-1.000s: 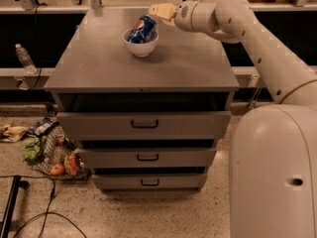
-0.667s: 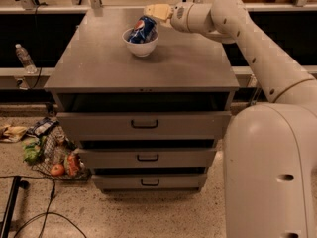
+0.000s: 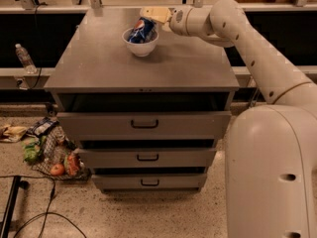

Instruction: Pick pepsi can from white bowl and place on counter

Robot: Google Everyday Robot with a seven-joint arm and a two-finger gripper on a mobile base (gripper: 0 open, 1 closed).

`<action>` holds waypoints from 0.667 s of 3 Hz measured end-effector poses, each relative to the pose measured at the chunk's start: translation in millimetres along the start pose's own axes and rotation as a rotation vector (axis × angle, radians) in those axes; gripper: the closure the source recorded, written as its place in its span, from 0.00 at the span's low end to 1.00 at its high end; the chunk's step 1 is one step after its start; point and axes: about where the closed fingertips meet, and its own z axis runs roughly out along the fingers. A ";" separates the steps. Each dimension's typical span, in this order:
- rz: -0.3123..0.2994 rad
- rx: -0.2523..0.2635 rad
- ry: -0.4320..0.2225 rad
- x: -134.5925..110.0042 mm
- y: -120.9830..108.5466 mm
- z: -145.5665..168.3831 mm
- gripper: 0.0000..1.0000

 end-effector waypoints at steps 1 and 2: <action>-0.003 -0.017 0.009 3.6 2.2 3.4 0.29; -0.010 -0.029 0.013 4.1 4.2 5.9 0.29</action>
Offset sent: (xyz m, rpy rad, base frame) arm 0.0000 0.0036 0.0019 0.0017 -0.0192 0.0392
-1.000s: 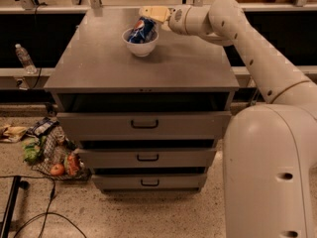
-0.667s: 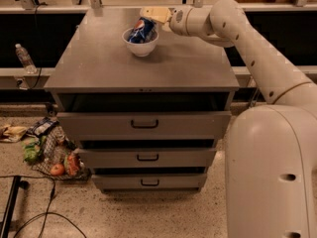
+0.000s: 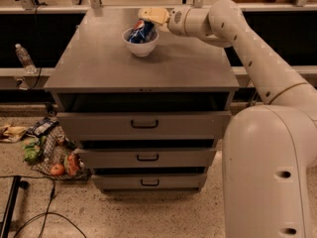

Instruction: Pick pepsi can from white bowl and place on counter

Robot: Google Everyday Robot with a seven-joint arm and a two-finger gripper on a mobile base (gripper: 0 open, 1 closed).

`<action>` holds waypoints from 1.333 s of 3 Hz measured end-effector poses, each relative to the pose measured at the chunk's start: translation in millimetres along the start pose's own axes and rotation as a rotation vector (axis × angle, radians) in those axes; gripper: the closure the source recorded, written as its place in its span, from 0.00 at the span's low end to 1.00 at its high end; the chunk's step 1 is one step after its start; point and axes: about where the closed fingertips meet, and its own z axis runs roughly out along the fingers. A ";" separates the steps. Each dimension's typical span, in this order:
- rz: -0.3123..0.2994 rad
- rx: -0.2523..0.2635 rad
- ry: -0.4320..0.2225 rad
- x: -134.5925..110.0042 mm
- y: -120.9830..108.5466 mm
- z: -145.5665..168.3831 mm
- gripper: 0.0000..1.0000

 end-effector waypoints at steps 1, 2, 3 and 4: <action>-0.011 -0.017 0.007 0.3 2.9 6.8 0.55; -0.015 -0.024 0.009 -0.1 3.6 9.1 0.77; -0.036 -0.033 -0.005 -4.9 8.2 10.9 0.99; -0.101 -0.076 -0.067 -26.6 33.5 4.5 1.00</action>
Offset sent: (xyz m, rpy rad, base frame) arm 0.0059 0.0028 0.0046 -0.0017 -0.0222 0.0245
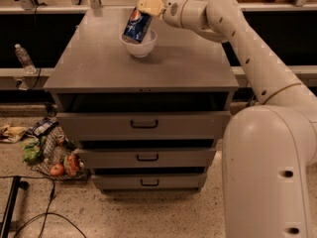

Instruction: Pick pepsi can from white bowl and place on counter

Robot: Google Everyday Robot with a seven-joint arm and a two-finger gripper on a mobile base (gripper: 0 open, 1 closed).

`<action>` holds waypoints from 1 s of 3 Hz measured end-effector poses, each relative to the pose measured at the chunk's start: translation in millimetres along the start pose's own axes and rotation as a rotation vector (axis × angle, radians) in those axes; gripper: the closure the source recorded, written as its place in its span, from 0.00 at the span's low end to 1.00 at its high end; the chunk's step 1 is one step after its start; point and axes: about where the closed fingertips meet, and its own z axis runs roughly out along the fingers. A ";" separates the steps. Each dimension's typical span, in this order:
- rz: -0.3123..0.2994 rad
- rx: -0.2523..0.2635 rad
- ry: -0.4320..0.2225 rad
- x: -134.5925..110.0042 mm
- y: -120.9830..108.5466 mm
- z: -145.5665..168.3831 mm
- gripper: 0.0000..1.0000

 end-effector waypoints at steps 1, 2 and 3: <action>-0.133 -0.057 -0.102 -34.5 39.4 -11.6 1.00; -0.260 -0.011 -0.186 -60.2 46.1 -32.7 1.00; -0.349 0.072 -0.265 -83.2 43.5 -71.7 1.00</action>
Offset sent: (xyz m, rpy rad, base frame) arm -0.0366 -0.0481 0.1072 -0.0575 -0.4725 -0.1707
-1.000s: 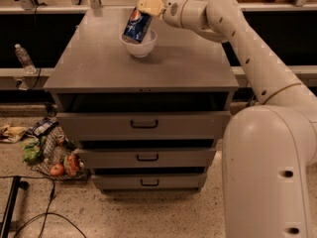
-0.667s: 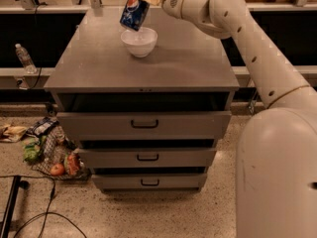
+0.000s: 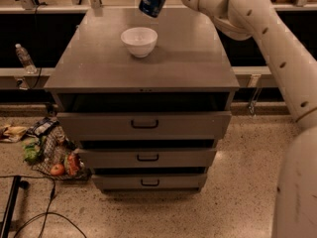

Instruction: Pick pepsi can from white bowl and place on counter

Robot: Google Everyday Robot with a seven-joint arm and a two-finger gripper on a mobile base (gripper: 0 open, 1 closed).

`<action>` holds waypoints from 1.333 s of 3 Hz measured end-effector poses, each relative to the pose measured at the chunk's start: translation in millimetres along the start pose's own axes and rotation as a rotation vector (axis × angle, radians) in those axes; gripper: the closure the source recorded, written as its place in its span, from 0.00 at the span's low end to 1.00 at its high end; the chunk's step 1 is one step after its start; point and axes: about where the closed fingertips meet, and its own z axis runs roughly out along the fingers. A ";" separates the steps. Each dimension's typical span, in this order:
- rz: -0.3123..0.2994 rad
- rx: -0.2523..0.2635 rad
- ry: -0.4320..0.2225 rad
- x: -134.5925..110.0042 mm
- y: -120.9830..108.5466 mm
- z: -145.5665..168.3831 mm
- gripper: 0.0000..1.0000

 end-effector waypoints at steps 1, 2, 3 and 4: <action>-0.082 0.126 -0.028 -16.2 -22.5 -40.6 1.00; -0.160 0.279 0.007 -4.1 -49.5 -77.2 1.00; -0.209 0.331 0.047 9.2 -58.1 -86.6 1.00; -0.295 0.361 0.106 25.7 -59.0 -83.3 1.00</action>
Offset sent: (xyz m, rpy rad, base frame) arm -0.0263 -0.1361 -0.0343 -0.1760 -0.0314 -0.4409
